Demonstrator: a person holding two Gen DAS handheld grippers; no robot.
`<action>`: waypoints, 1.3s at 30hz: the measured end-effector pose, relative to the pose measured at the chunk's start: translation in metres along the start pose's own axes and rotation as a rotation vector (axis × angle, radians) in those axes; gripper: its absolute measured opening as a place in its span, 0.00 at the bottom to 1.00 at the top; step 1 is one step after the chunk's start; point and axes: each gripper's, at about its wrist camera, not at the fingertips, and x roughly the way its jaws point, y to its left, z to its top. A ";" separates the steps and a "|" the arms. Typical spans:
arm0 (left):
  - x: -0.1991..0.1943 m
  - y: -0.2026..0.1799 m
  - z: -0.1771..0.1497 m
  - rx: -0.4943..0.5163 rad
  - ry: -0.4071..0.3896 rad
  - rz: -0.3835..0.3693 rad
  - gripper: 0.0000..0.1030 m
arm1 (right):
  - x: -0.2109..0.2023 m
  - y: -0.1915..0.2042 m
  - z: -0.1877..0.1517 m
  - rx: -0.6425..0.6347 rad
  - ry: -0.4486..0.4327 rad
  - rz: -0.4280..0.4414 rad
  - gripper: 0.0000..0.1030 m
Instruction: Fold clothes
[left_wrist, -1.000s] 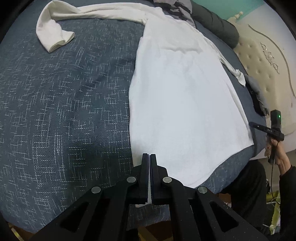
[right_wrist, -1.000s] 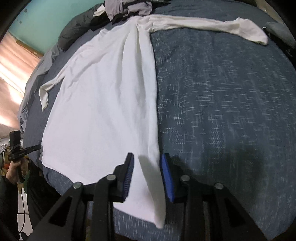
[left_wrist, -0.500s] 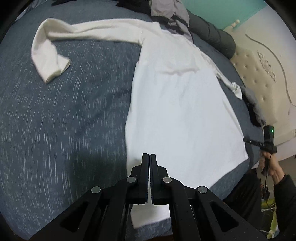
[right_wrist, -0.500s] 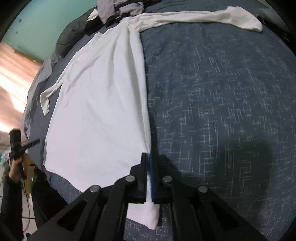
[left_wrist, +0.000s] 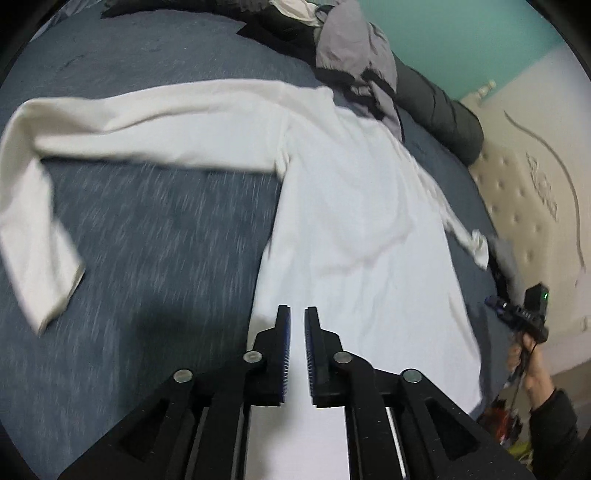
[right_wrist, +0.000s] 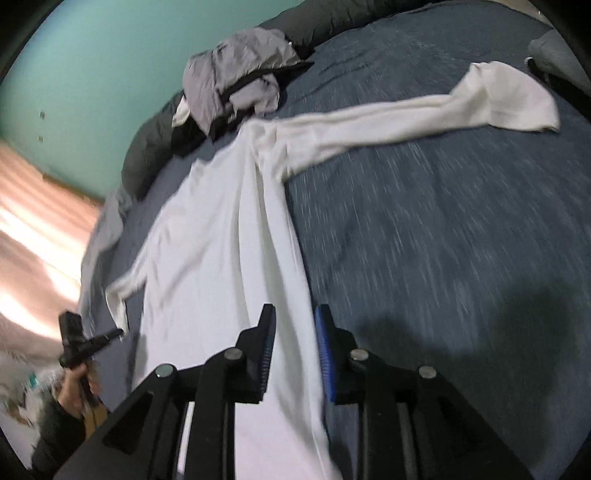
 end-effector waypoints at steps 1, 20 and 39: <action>0.007 0.001 0.011 -0.014 -0.006 -0.007 0.19 | 0.010 -0.002 0.011 0.022 -0.010 0.003 0.23; 0.103 0.034 0.096 -0.213 -0.041 -0.130 0.23 | 0.129 -0.020 0.110 0.198 -0.063 0.097 0.44; 0.086 0.053 0.100 -0.239 -0.128 -0.139 0.07 | 0.108 -0.039 0.139 0.170 -0.196 -0.009 0.03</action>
